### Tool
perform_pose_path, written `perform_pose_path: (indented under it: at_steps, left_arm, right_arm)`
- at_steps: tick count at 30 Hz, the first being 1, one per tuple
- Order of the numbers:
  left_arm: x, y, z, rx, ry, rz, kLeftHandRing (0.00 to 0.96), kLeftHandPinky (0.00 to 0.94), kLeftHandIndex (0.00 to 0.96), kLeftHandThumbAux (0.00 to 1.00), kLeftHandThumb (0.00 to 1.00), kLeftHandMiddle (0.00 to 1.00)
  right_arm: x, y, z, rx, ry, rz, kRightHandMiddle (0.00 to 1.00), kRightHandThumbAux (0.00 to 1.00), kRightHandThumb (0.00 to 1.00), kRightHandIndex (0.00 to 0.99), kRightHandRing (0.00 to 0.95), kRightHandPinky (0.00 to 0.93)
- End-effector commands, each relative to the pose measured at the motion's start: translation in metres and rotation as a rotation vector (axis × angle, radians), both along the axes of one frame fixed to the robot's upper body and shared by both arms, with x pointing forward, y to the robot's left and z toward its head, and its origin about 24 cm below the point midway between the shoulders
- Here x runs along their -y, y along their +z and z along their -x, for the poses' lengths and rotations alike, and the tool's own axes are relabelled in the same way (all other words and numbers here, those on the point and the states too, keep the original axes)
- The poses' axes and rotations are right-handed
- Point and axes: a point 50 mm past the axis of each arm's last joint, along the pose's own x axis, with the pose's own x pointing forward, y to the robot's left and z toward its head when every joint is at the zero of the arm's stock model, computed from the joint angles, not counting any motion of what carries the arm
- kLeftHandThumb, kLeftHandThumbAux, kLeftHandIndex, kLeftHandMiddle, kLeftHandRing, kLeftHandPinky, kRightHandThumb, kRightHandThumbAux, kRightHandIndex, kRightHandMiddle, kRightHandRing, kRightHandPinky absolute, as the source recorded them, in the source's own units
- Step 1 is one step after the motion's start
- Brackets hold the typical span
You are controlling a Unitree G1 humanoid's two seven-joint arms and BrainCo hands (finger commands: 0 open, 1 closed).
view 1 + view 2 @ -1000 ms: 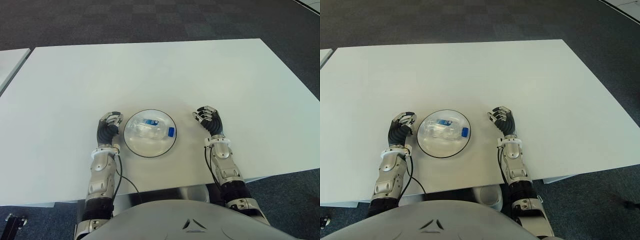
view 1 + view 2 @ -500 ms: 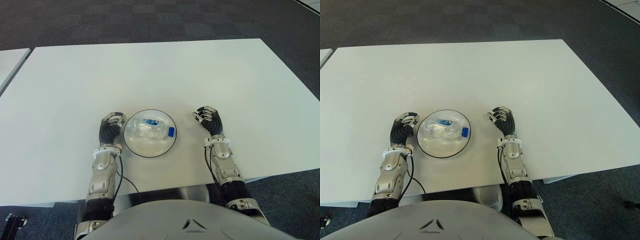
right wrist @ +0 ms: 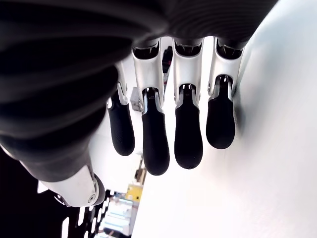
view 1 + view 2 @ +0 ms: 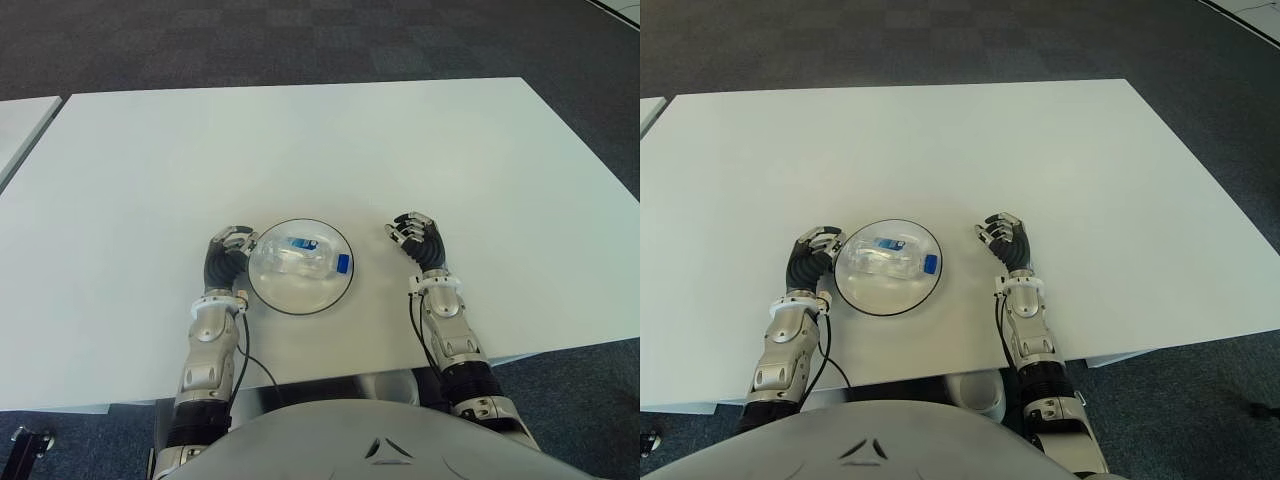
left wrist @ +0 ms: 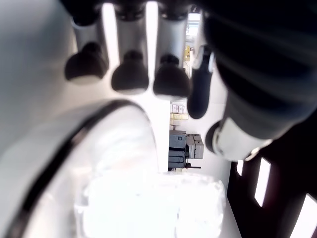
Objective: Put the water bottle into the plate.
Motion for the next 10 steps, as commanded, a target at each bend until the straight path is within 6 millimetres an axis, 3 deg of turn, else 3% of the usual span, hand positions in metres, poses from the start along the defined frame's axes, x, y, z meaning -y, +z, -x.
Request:
perform_pose_path:
  at_steps: [1, 10]
  left_arm:
    - [0.0022, -0.0119, 0.0084, -0.081, 0.004, 0.005, 0.854, 0.861, 0.441, 0.711, 0.710, 0.866]
    - [0.0031, -0.0118, 0.0086, -0.080, 0.007, 0.010, 0.861, 0.859, 0.441, 0.711, 0.711, 0.882]
  right_arm:
    - [-0.0004, -0.0043, 0.0016, -0.029, 0.001, -0.007, 0.585, 0.729, 0.704, 0.429, 0.609, 0.628]
    - [-0.0003, -0.0044, 0.0019, -0.028, 0.003, -0.004, 0.588, 0.729, 0.704, 0.429, 0.609, 0.628]
